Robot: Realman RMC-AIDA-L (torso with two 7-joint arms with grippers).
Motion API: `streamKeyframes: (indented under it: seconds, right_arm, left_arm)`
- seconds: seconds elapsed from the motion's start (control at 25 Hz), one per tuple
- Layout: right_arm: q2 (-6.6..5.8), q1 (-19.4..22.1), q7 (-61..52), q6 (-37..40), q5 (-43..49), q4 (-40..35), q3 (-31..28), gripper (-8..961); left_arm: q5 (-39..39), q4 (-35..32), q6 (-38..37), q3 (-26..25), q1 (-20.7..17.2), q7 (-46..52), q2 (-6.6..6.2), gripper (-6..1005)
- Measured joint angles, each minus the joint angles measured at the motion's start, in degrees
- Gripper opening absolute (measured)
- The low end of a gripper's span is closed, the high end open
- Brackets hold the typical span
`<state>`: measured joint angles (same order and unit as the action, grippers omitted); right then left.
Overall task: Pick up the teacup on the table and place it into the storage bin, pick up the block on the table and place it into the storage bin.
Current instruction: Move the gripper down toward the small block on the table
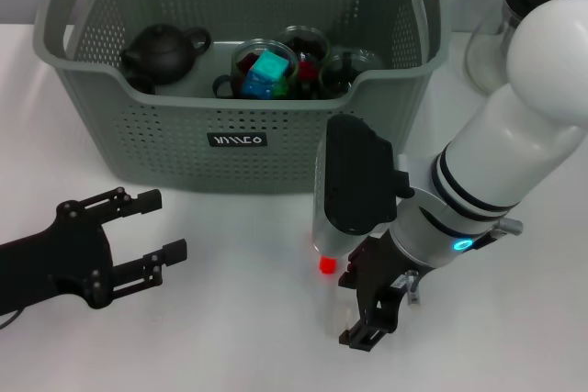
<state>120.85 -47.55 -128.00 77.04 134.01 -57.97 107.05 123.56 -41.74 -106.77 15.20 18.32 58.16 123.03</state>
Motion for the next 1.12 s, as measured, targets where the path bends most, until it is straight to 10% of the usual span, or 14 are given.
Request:
streamKeyframes:
  seconds: [1.12]
  right_arm:
    - [0.09,-0.4,0.0,-0.3,-1.4,0.8,1.2,709]
  left_arm:
    - [0.0,0.3,0.6,0.0,0.1,0.0,-0.16,702]
